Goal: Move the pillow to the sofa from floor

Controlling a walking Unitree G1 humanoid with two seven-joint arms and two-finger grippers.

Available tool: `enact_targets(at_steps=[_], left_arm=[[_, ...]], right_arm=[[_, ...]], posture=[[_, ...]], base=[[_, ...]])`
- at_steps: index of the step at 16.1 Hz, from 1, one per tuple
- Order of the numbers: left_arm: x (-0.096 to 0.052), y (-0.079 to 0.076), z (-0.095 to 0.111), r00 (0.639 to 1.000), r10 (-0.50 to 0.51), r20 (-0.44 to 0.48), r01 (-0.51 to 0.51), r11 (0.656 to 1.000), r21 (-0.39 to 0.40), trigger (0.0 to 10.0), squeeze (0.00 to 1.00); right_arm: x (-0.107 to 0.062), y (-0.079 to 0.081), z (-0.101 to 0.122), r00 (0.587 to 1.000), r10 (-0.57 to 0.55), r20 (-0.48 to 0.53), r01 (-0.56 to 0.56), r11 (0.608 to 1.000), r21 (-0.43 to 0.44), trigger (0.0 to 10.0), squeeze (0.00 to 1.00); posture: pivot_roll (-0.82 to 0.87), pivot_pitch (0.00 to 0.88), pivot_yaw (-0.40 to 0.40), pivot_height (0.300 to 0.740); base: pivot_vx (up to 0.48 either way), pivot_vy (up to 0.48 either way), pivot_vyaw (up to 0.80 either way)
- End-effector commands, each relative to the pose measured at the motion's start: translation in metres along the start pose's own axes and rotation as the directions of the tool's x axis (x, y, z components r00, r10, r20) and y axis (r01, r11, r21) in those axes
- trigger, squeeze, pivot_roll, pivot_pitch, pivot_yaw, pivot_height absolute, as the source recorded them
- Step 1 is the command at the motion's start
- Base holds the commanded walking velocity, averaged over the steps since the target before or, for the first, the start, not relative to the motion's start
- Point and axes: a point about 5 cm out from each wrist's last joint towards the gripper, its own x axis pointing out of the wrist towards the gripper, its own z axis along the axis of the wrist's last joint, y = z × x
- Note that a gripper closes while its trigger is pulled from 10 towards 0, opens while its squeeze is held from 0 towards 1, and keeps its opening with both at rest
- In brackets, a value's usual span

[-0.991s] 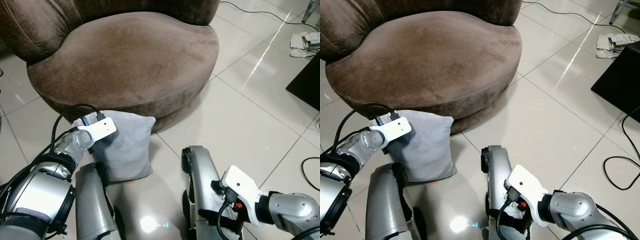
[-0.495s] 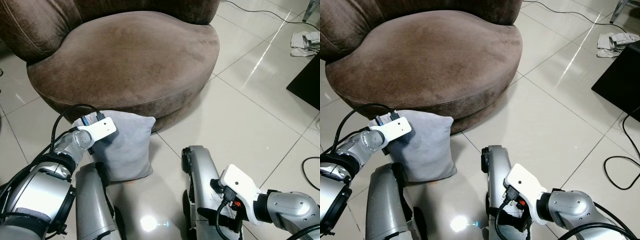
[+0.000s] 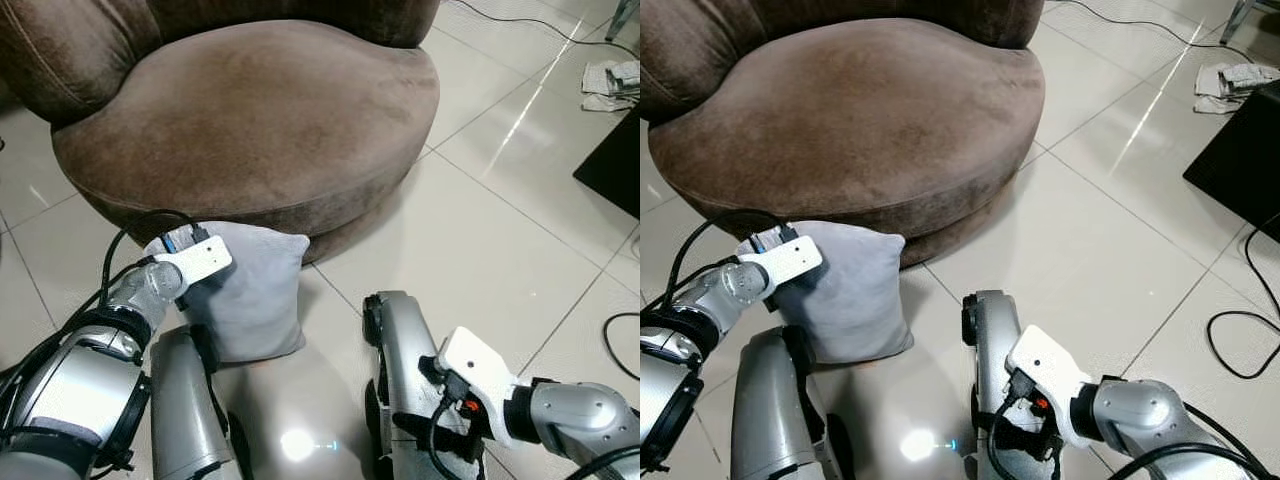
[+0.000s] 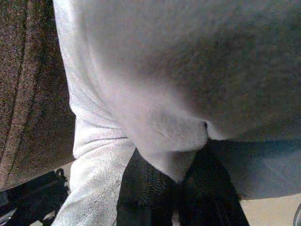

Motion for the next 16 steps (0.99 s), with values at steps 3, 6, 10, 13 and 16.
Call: enact_targets(at_steps=[3, 6, 10, 13, 16], left_arm=[[0.0, -0.014, -0.01, 0.999, -0.031, -0.021, 0.03, 0.999, -0.01, 10.0, 0.0], [-0.001, -0.007, -0.013, 0.999, -0.018, -0.027, 0.019, 1.0, 0.016, 10.0, 0.0], [-0.001, -0.005, -0.012, 1.0, -0.012, -0.029, 0.012, 1.0, 0.018, 10.0, 0.0], [0.0, -0.005, -0.009, 1.0, -0.009, -0.022, 0.01, 0.999, 0.032, 10.0, 0.0], [0.0, -0.007, -0.009, 1.0, -0.013, -0.023, 0.014, 1.0, 0.028, 10.0, 0.0]], right_arm=[[0.014, -0.003, -0.006, 1.0, -0.006, -0.03, 0.008, 0.999, 0.04, 10.0, 0.0], [0.035, -0.016, 0.012, 0.995, -0.056, 0.082, 0.052, 0.997, 0.049, 10.0, 0.0], [0.037, -0.021, 0.009, 0.997, -0.062, 0.052, 0.06, 0.997, 0.041, 10.0, 0.0], [0.039, -0.021, 0.007, 0.996, -0.063, 0.062, 0.061, 0.997, 0.039, 10.0, 0.0], [0.042, -0.024, 0.006, 0.995, -0.079, 0.061, 0.077, 0.996, 0.039, 10.0, 0.0]], posture=[[-0.35, 0.25, -0.001, 0.422], [-0.3, 0.201, 0.02, 0.431], [-0.29, 0.192, 0.027, 0.459], [-0.3, 0.189, 0.028, 0.493], [-0.3, 0.185, 0.033, 0.523]], base=[[0.0, 0.0, 0.0], [0.0, 0.0, 0.0], [0.0, 0.0, 0.0], [0.0, 0.0, 0.0], [0.0, 0.0, 0.0]])
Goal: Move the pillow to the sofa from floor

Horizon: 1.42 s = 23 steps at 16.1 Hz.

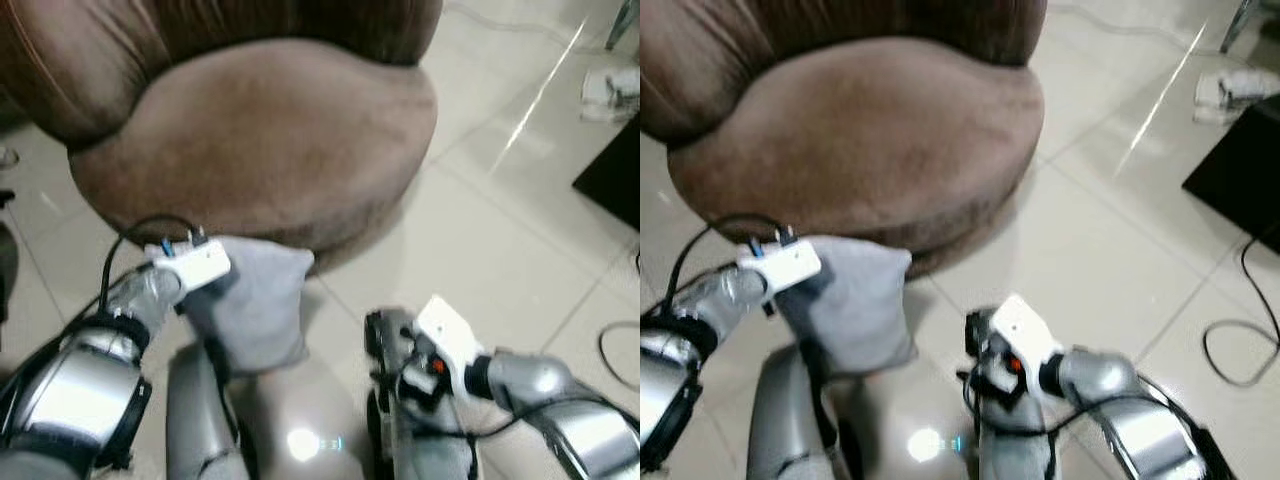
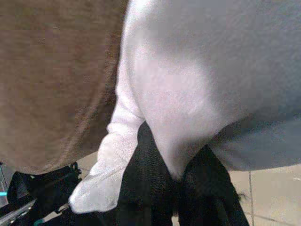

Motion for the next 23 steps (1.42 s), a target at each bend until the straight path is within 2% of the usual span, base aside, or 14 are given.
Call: enact_targets(at_steps=[1, 7, 23], left_arm=[[0.0, -0.001, -0.004, 1.0, -0.001, -0.012, 0.001, 1.0, 0.009, 10.0, 0.0], [-0.001, -0.001, -0.01, 1.0, 0.002, -0.026, -0.002, 1.0, 0.004, 10.0, 0.0], [-0.002, 0.005, -0.01, 0.999, 0.018, -0.026, -0.018, 1.0, 0.006, 10.0, 0.0]], right_arm=[[0.001, 0.002, -0.004, 1.0, -0.003, -0.013, 0.003, 1.0, -0.002, 10.0, 0.0], [0.011, 0.001, -0.006, 1.0, -0.01, -0.001, 0.01, 1.0, -0.011, 10.0, 0.0], [0.015, 0.001, -0.004, 1.0, -0.011, 0.012, 0.011, 1.0, -0.024, 10.0, 0.0]], posture=[[-0.3, 0.185, 0.033, 0.528], [-0.28, 0.155, 0.045, 0.588], [-0.27, 0.144, 0.052, 0.74]], base=[[0.0, 0.0, 0.0], [0.0, 0.0, 0.0], [0.0, 0.0, 0.0]])
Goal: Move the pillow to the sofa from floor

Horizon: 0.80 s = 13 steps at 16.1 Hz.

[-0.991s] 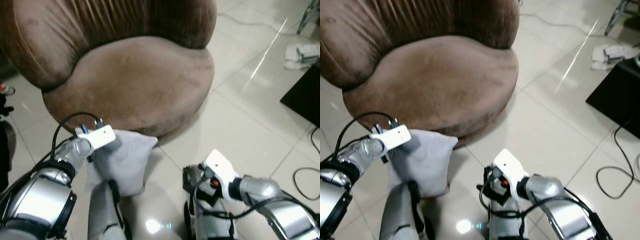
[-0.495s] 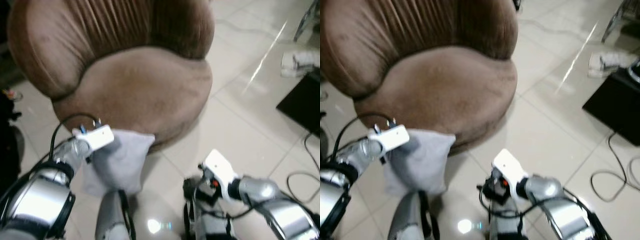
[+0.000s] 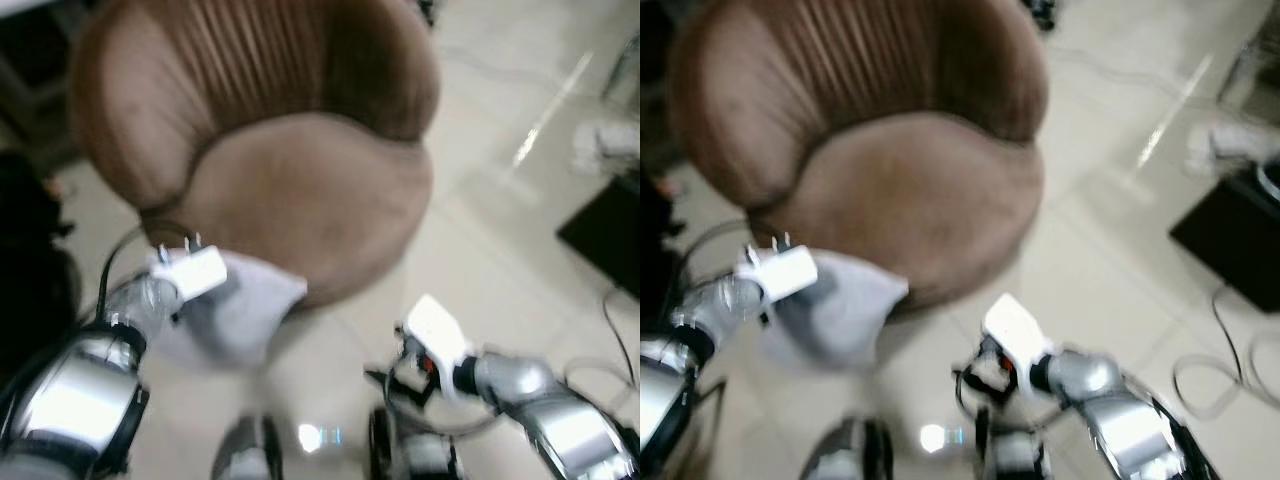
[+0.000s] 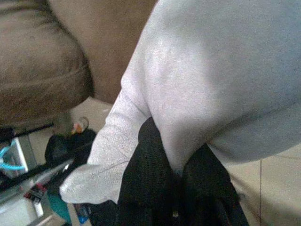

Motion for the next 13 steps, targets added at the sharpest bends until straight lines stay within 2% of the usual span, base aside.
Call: enact_targets(at_steps=[1, 7, 10, 13], left_arm=[[-0.002, 0.011, -0.001, 0.999, 0.037, 0.002, -0.037, 0.999, 0.005, 10.0, 0.0], [-0.002, 0.01, -0.002, 0.999, 0.04, 0.0, -0.04, 0.999, 0.002, 10.0, 0.0], [-0.002, 0.015, 0.0, 0.999, 0.051, 0.006, -0.051, 0.999, 0.003, 10.0, 0.0], [-0.003, 0.02, 0.006, 0.997, 0.071, 0.023, -0.071, 0.997, -0.013, 10.0, 0.0]], right_arm=[[0.001, 0.002, -0.002, 1.0, 0.008, 0.0, -0.008, 1.0, 0.0, 10.0, 0.0], [0.007, -0.001, 0.002, 1.0, 0.001, 0.012, -0.001, 1.0, -0.007, 10.0, 0.0], [0.006, -0.011, 0.028, 0.997, 0.009, 0.079, -0.005, 0.999, -0.044, 10.0, 0.0], [0.007, -0.018, 0.045, 0.993, -0.002, 0.121, 0.01, 0.998, -0.067, 10.0, 0.0]], posture=[[-0.27, 0.142, 0.052, 0.74], [-0.26, 0.107, 0.063, 0.74], [-0.26, 0.07, 0.068, 0.74], [-0.25, 0.042, 0.077, 0.74]], base=[[0.0, 0.0, 0.0], [0.0, 0.0, 0.0], [0.0, 0.0, 0.0], [0.0, 0.0, 0.0]])
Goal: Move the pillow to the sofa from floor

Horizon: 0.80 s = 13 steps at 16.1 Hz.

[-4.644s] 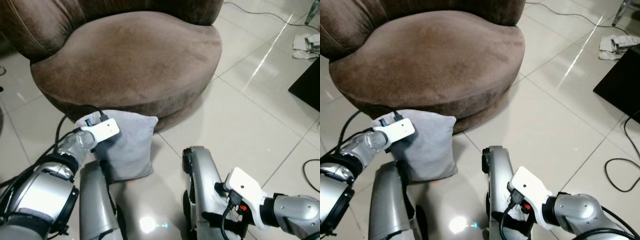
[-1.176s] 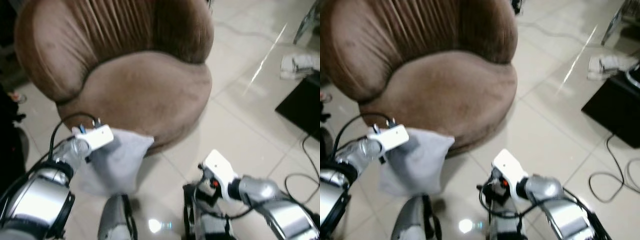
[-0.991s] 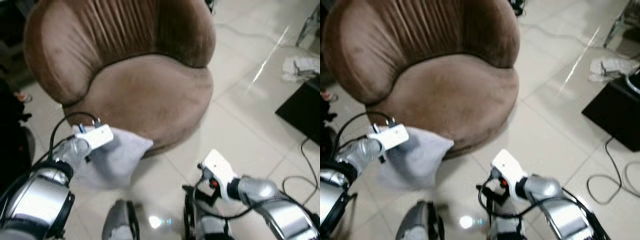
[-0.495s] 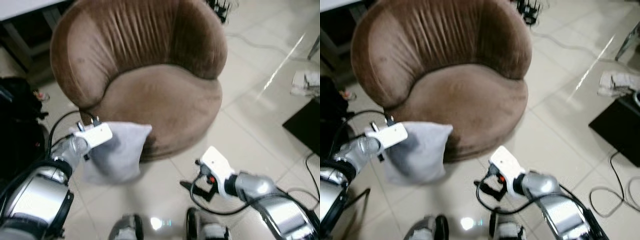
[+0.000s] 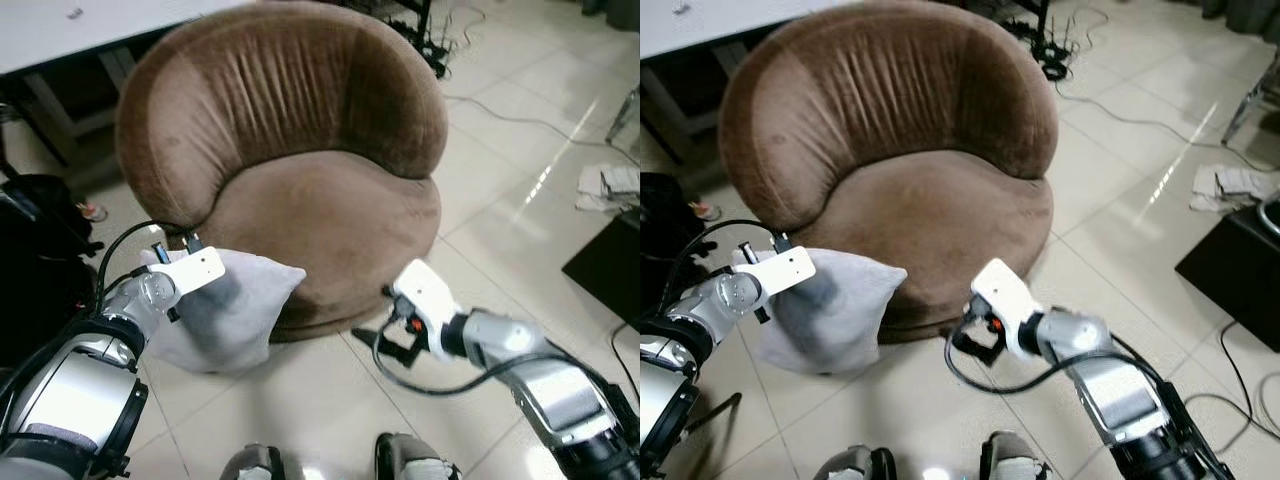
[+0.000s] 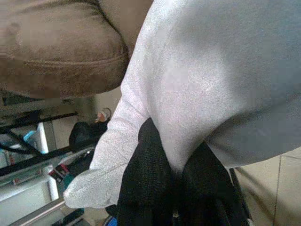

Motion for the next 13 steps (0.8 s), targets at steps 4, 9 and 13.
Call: enact_targets(at_steps=[4, 9, 13], left_arm=[[-0.005, 0.043, 0.025, 0.975, 0.202, 0.087, -0.145, 0.889, -0.434, 10.0, 0.0], [-0.01, 0.059, 0.061, 0.922, 0.34, 0.183, -0.05, 0.575, -0.816, 10.0, 0.0], [-0.012, 0.039, 0.059, 0.909, 0.393, 0.14, -0.019, 0.376, -0.926, 10.0, 0.0]], right_arm=[[0.008, -0.002, -0.001, 1.0, -0.005, 0.008, 0.005, 1.0, 0.016, 10.0, 0.0], [0.018, -0.004, -0.007, 1.0, -0.028, 0.005, 0.028, 0.999, 0.045, 10.0, 0.0], [0.024, -0.008, -0.003, 0.997, -0.077, 0.031, 0.074, 0.995, 0.072, 10.0, 0.0]], posture=[[-0.21, 0.016, 0.084, 0.74], [-0.15, 0.0, 0.082, 0.74], [-0.12, 0.0, 0.085, 0.74]], base=[[0.0, 0.0, 0.0], [0.0, 0.0, 0.0], [0.0, 0.0, 0.0]])
